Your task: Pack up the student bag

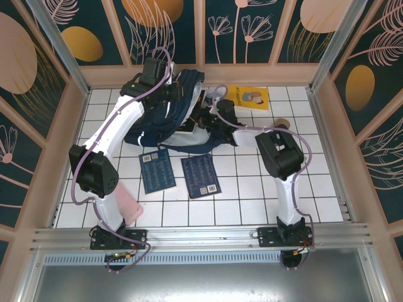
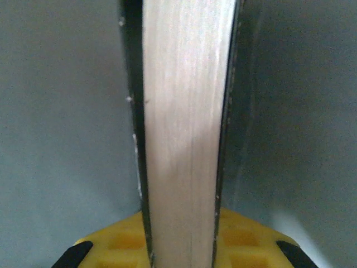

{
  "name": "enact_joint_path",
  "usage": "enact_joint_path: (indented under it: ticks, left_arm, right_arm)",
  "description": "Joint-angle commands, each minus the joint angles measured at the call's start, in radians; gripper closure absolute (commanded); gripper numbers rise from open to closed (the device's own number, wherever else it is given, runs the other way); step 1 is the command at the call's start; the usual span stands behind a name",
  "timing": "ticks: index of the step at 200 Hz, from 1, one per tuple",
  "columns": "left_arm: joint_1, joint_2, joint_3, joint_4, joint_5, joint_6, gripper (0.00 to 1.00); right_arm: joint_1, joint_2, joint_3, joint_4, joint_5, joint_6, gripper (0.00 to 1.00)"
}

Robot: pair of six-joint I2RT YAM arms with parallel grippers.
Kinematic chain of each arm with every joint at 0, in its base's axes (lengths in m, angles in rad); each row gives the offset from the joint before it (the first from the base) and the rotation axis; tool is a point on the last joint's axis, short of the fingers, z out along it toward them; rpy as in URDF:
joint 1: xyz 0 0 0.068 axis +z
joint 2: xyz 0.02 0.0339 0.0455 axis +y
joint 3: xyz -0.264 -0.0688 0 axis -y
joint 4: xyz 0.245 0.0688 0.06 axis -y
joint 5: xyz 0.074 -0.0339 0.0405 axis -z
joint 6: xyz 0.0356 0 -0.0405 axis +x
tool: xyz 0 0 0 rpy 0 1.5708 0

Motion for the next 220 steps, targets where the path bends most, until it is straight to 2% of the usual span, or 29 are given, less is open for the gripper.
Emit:
enact_joint_path:
  ticks: [1, 37, 68, 75, 85, 99, 116, 130, 134, 171, 175, 181, 220]
  left_arm:
    - [-0.004, -0.055, 0.001, 0.178, 0.039, -0.067, 1.0]
    - [-0.004, -0.074, -0.044, 0.214, -0.003, -0.097, 1.0]
    - [-0.004, -0.085, -0.049, 0.2, -0.062, -0.094, 1.0]
    - [-0.004, -0.088, -0.053, 0.202, -0.077, -0.095, 1.0]
    - [-0.004, -0.092, -0.058, 0.205, -0.092, -0.096, 1.0]
    - [-0.004, -0.091, -0.063, 0.204, -0.118, -0.088, 1.0]
    - [-0.004, -0.093, -0.069, 0.195, -0.166, -0.068, 1.0]
    - [-0.004, -0.097, -0.082, 0.189, -0.212, -0.05, 1.0]
    - [-0.004, -0.099, -0.088, 0.188, -0.225, -0.044, 1.0]
    - [-0.004, -0.096, -0.141, 0.207, -0.29, -0.028, 1.0]
    - [-0.004, -0.094, -0.147, 0.212, -0.294, -0.028, 1.0]
    - [-0.004, -0.092, -0.157, 0.221, -0.299, -0.029, 1.0]
    - [-0.001, -0.069, -0.192, 0.247, -0.308, -0.034, 1.0]
  right_arm:
    - [0.038, 0.043, 0.114, 0.1, 0.071, 0.065, 1.0]
    - [0.081, 0.219, 0.377, -0.036, 0.141, 0.094, 1.0]
    - [0.114, 0.396, 0.67, -0.182, 0.192, 0.088, 0.94]
    - [0.12, 0.43, 0.731, -0.222, 0.202, 0.086, 0.89]
    - [0.128, 0.471, 0.819, -0.304, 0.218, 0.084, 0.73]
    - [0.131, 0.501, 0.882, -0.361, 0.203, 0.066, 0.62]
    - [0.13, 0.454, 0.848, -0.386, 0.199, 0.016, 0.52]
    - [0.125, 0.384, 0.776, -0.404, 0.215, -0.037, 0.29]
    - [0.124, 0.364, 0.754, -0.404, 0.216, -0.05, 0.26]
    - [0.104, 0.204, 0.583, -0.452, 0.203, -0.139, 0.23]
    - [0.102, 0.188, 0.566, -0.459, 0.206, -0.149, 0.17]
    - [0.1, 0.165, 0.546, -0.474, 0.211, -0.162, 0.16]
    - [0.076, -0.027, 0.349, -0.576, 0.277, -0.267, 0.16]
